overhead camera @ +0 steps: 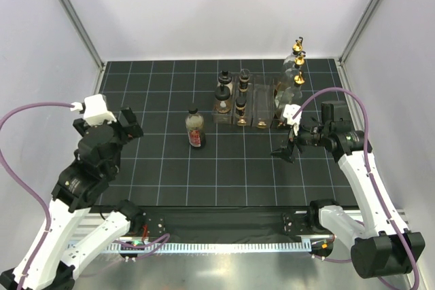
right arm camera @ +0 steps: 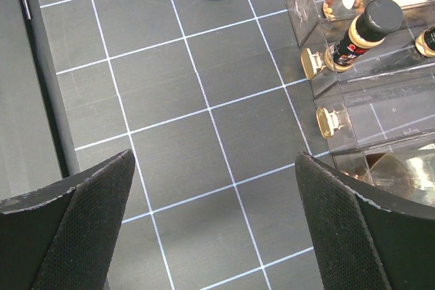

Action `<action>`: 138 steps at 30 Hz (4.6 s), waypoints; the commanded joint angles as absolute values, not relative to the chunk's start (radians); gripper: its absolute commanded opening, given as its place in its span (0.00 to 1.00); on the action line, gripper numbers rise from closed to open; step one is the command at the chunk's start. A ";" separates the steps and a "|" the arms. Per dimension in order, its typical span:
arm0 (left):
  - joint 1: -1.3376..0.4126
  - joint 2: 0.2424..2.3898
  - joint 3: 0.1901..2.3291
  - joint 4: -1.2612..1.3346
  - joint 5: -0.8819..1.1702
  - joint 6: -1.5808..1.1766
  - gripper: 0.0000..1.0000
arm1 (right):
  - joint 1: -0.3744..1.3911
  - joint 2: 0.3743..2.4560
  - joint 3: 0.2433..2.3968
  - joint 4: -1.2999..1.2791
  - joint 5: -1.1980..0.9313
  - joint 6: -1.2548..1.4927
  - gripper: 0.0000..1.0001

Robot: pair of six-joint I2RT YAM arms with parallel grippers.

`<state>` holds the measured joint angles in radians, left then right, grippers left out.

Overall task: Organize the condiment bottles
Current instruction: Pick up the bottle from the corner of the board, then place the bottle in the storage box.

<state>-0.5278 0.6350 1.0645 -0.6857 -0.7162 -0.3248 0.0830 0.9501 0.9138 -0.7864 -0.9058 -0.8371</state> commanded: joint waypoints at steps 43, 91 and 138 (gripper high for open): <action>-0.141 0.701 0.749 -0.816 -0.604 -0.817 1.00 | 0.081 0.948 0.919 -0.782 -0.928 -0.877 1.00; 0.376 1.000 0.733 -0.489 -0.096 -0.628 0.00 | 0.078 0.939 0.927 -0.798 -0.931 -0.891 1.00; 0.088 0.956 1.158 -0.525 0.466 -0.555 0.00 | 0.078 0.959 0.925 -0.793 -0.937 -0.881 1.00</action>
<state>0.1326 0.9550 1.1027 -0.5396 0.4137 -0.5297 0.0826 0.9565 0.9119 -0.8013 -0.9058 -0.8700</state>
